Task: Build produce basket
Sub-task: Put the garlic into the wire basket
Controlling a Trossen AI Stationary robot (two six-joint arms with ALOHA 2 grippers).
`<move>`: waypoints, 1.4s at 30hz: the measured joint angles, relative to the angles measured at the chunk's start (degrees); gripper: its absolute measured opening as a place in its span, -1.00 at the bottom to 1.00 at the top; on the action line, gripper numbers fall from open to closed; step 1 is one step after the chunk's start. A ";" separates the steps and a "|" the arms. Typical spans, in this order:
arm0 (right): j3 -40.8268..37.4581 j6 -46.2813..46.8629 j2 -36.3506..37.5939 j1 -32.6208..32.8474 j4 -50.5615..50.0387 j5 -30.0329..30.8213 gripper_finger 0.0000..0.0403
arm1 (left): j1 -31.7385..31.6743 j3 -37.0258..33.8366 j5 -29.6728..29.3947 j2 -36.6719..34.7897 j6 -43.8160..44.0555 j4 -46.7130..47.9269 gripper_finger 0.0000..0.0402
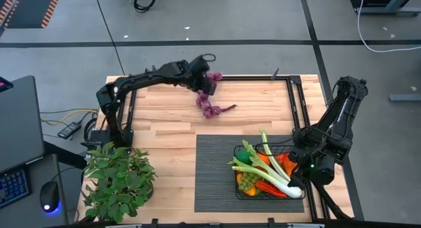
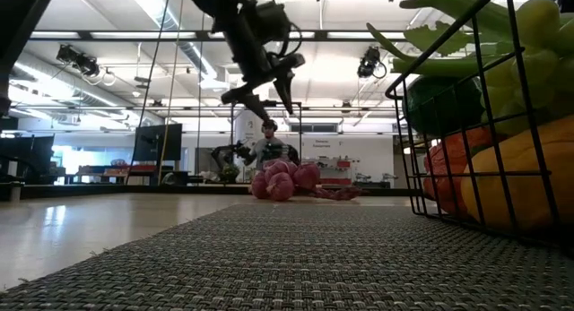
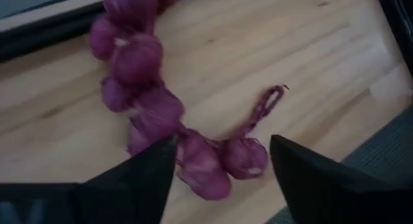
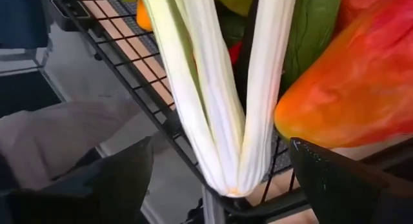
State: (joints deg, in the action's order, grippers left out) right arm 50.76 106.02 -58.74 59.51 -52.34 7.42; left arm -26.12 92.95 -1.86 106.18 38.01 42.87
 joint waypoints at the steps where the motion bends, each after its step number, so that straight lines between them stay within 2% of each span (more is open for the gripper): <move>1: 0.10 0.57 0.14 0.02 -0.04 0.08 0.79 | -1.08 0.02 1.37 0.22 -1.24 -0.06 0.32; 6: 0.57 1.81 0.72 -0.05 -0.62 0.63 0.79 | -5.44 0.15 8.13 1.52 -4.68 0.10 0.66; 9: 0.57 4.72 0.92 -0.09 -0.61 0.84 0.79 | -7.61 0.15 10.40 3.83 -4.44 0.75 0.76; 14: 0.57 8.55 0.92 -0.09 -0.44 2.42 0.79 | -10.04 0.13 15.63 8.52 -3.78 0.54 0.78; 17: 0.57 10.27 0.92 -0.09 -0.42 2.47 0.79 | -10.56 0.07 16.54 10.47 -3.87 -0.19 0.78; 34: 0.57 18.10 0.92 -1.57 1.84 5.49 0.79 | -9.71 0.07 15.38 18.67 -6.12 -0.96 0.78; 42: 0.57 18.99 0.76 -3.45 3.02 6.47 0.79 | -9.84 0.07 15.40 18.96 -7.68 -2.29 0.78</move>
State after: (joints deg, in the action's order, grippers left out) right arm 51.33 125.01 -57.98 56.06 -49.32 13.89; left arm -35.96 93.01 13.53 125.14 30.33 40.58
